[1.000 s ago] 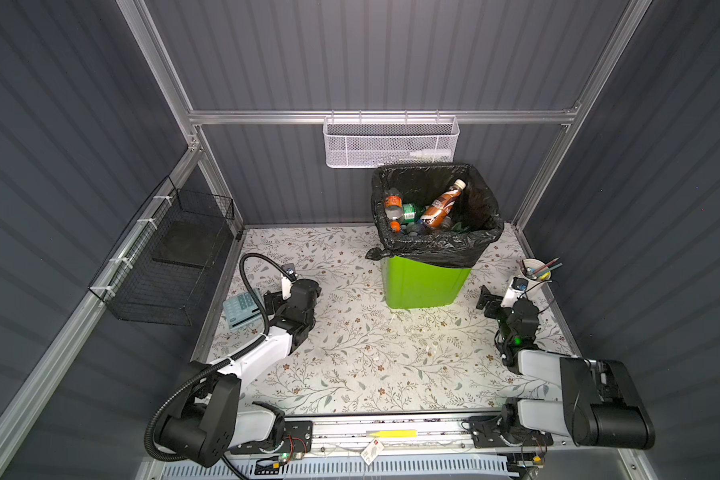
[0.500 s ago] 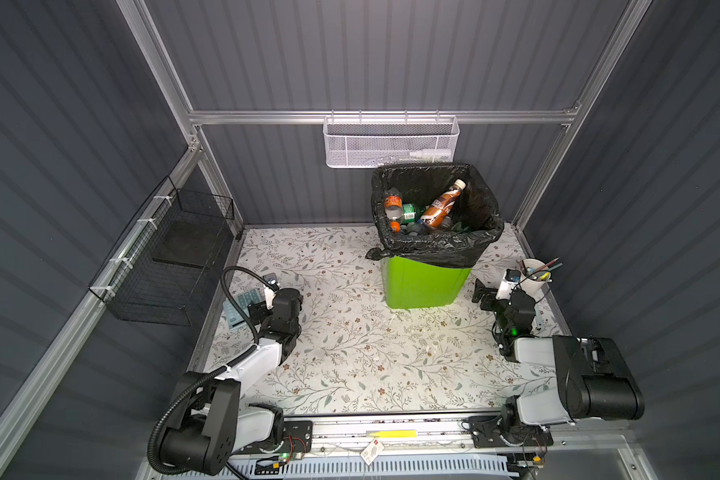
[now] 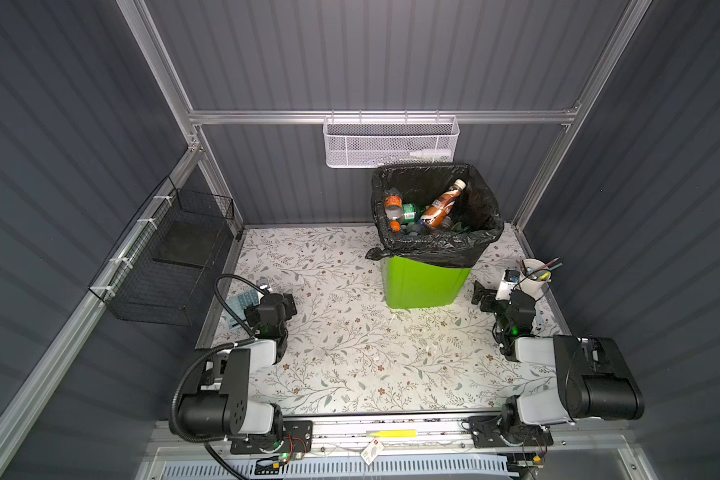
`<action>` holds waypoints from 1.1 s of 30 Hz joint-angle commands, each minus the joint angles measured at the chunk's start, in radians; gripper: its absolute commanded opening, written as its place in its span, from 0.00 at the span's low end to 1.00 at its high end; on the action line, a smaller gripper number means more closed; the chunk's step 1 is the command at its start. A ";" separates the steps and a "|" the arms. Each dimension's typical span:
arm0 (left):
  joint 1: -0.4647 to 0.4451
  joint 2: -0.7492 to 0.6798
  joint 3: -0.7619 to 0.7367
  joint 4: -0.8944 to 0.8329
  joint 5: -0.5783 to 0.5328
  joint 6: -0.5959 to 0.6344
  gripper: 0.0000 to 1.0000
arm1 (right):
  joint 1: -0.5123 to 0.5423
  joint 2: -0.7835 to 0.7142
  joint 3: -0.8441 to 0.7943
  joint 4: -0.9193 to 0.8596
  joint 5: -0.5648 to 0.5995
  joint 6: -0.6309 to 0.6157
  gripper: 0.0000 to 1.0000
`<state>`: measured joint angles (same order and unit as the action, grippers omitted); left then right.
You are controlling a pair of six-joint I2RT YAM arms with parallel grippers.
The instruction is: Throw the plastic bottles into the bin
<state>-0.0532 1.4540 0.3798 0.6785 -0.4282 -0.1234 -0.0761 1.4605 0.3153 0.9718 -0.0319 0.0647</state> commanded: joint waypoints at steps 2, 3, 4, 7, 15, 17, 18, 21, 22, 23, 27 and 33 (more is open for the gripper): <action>0.044 0.087 -0.005 0.217 0.143 0.005 1.00 | -0.004 0.003 0.015 0.002 -0.011 -0.003 0.99; 0.049 0.108 0.001 0.229 0.154 0.007 1.00 | -0.004 0.004 0.015 0.004 -0.011 -0.002 0.99; 0.052 0.129 0.006 0.242 0.167 0.010 1.00 | -0.004 0.003 0.014 0.004 -0.011 -0.002 0.99; 0.053 0.154 0.039 0.214 0.238 0.042 1.00 | -0.004 0.002 0.013 0.005 -0.011 -0.003 0.99; 0.053 0.230 0.075 0.233 0.353 0.090 1.00 | -0.004 0.001 0.008 0.011 -0.009 -0.003 0.99; 0.053 0.260 0.040 0.326 0.337 0.081 1.00 | -0.004 0.002 0.008 0.011 -0.009 -0.002 0.99; 0.053 0.254 0.036 0.337 0.333 0.078 1.00 | -0.004 0.001 0.008 0.012 -0.010 -0.003 0.99; 0.052 0.259 0.051 0.304 0.318 0.079 1.00 | -0.004 0.001 0.008 0.011 -0.009 -0.003 0.99; 0.052 0.258 0.050 0.310 0.316 0.079 1.00 | -0.004 0.001 0.008 0.012 -0.009 -0.002 0.99; 0.052 0.252 0.054 0.290 0.319 0.077 1.00 | -0.004 0.001 0.008 0.011 -0.010 -0.002 0.99; 0.052 0.255 0.055 0.293 0.317 0.079 1.00 | -0.004 0.002 0.008 0.011 -0.010 -0.002 0.99; 0.052 0.255 0.054 0.293 0.317 0.079 1.00 | -0.004 0.001 0.008 0.011 -0.009 -0.003 0.99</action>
<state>-0.0048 1.6962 0.4320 0.9516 -0.1181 -0.0589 -0.0761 1.4605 0.3153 0.9722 -0.0353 0.0647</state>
